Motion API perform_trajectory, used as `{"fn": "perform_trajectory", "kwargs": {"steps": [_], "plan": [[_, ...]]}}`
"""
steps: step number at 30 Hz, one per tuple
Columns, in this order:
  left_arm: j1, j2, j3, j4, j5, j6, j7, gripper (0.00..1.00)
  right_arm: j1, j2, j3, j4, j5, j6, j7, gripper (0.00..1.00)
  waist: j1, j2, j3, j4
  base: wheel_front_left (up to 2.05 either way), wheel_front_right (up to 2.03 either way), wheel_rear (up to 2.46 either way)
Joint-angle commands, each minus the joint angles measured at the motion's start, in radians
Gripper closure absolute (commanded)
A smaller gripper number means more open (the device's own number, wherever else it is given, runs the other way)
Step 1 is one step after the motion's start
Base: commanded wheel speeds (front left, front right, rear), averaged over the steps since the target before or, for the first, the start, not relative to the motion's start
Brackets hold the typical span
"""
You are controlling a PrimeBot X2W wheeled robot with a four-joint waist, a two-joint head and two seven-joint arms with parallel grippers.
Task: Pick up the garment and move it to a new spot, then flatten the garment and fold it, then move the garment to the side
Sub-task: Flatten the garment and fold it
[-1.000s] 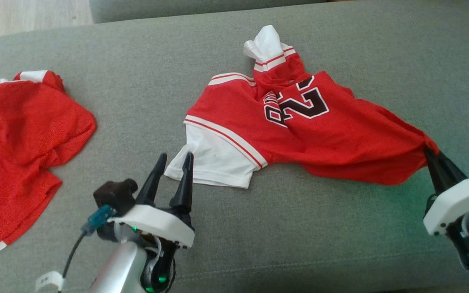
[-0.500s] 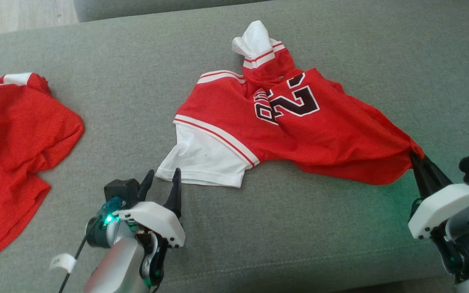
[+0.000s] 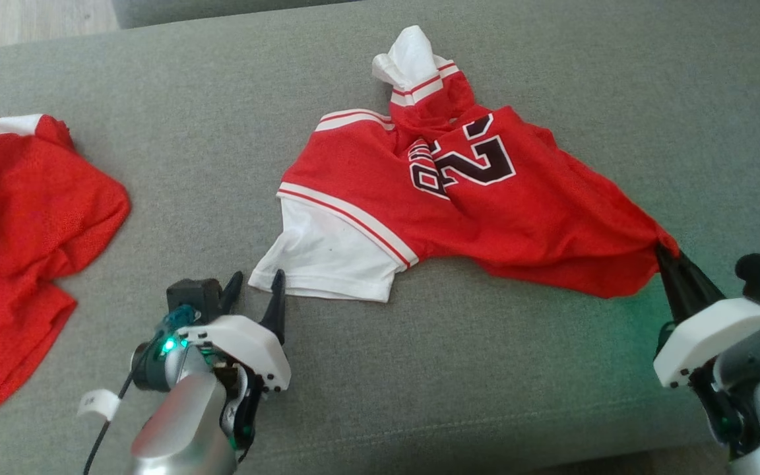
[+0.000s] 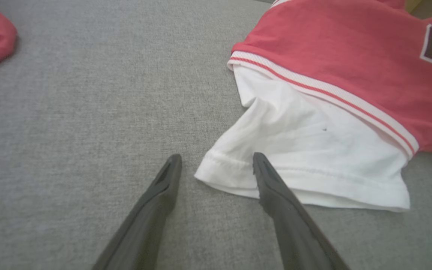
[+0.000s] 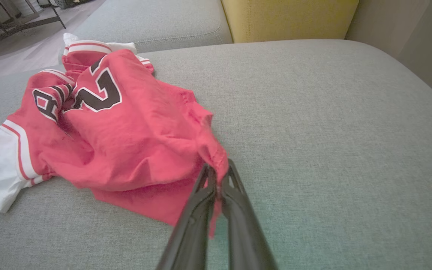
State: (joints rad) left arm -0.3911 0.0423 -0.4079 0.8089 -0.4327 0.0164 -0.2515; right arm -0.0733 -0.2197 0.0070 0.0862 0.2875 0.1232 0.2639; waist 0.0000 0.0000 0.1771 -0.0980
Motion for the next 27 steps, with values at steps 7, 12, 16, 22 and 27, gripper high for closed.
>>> {"fn": "perform_trajectory", "kwargs": {"steps": [7, 12, 16, 22, 27], "plan": [[-0.045, 0.011, 0.012, 0.007, -0.015, -0.070, -0.009, 1.00, -0.053, -0.024, 0.028, -0.023, -0.008, 0.008, -0.011, 1.00, 0.0000, 0.0000, -0.031, 0.013, 0.00, 0.00, 0.00], [-0.012, 0.009, 0.045, -0.098, -0.095, -0.126, -0.010, 1.00, -0.071, -0.029, 0.032, -0.020, 0.017, 0.008, -0.065, 1.00, 0.0000, 0.0000, -0.059, 0.025, 0.00, 0.00, 0.00], [0.008, 0.009, 0.031, -0.216, -0.150, -0.144, -0.010, 1.00, -0.095, -0.055, 0.044, -0.003, 0.004, 0.008, -0.107, 1.00, 0.0000, 0.0000, -0.084, 0.038, 0.00, 0.00, 0.00], [0.024, 0.035, 0.048, -0.472, -0.268, -0.147, -0.010, 1.00, -0.160, -0.110, 0.070, 0.016, -0.015, 0.008, -0.128, 1.00, 0.0000, 0.0000, -0.127, 0.050, 0.00, 0.00, 0.00], [0.012, 0.075, 0.079, -0.656, -0.342, -0.147, -0.010, 1.00, -0.241, -0.155, 0.092, 0.024, -0.014, 0.008, -0.132, 1.00, 0.0000, 0.0000, -0.171, 0.052, 0.00, 0.00, 0.00]]}}
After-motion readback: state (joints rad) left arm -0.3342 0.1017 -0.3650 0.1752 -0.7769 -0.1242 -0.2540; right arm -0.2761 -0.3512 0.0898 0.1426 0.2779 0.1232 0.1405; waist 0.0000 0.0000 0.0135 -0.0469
